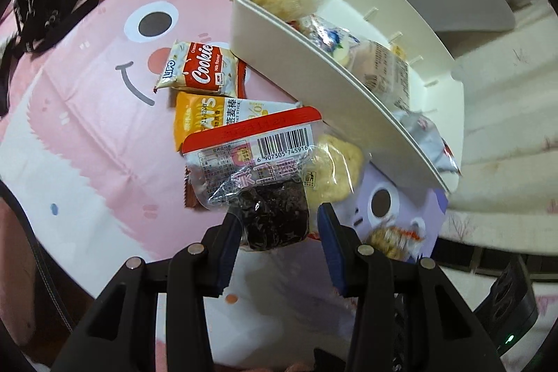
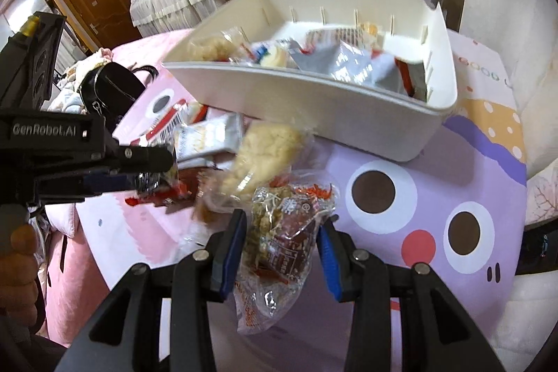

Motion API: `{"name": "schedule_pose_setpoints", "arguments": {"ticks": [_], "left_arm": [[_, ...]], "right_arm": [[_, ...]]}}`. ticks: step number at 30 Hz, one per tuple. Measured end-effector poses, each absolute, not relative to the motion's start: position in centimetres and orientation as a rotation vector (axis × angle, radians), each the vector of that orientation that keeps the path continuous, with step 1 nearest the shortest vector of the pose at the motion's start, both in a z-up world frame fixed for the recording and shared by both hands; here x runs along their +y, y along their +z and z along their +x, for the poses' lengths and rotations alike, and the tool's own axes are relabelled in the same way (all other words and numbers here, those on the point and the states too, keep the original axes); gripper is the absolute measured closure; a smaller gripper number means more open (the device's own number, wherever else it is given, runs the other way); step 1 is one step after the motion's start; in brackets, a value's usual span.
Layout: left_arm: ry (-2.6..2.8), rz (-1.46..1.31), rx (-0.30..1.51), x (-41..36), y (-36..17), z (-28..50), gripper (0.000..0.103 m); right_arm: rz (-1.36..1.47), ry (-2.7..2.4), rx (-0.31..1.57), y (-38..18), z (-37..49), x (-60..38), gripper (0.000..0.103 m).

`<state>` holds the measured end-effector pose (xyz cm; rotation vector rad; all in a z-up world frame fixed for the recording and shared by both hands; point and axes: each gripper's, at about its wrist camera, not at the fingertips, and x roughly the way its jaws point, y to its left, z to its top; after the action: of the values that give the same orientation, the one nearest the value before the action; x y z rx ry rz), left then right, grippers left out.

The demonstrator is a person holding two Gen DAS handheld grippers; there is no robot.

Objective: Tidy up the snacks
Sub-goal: 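Carry both packs over the white tray and open both tools to drop them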

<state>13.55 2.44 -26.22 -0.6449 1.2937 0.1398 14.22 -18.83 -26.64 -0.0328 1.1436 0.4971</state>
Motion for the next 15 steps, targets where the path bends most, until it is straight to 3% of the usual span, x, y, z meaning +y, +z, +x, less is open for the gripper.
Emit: {"name": "schedule_pose_setpoints", "arguments": {"ticks": [15], "left_arm": [[0.061, -0.491, 1.316, 4.1, -19.0, 14.9, 0.061]], "right_arm": [[0.038, 0.522, 0.978, -19.7, 14.9, -16.5, 0.063]]}}
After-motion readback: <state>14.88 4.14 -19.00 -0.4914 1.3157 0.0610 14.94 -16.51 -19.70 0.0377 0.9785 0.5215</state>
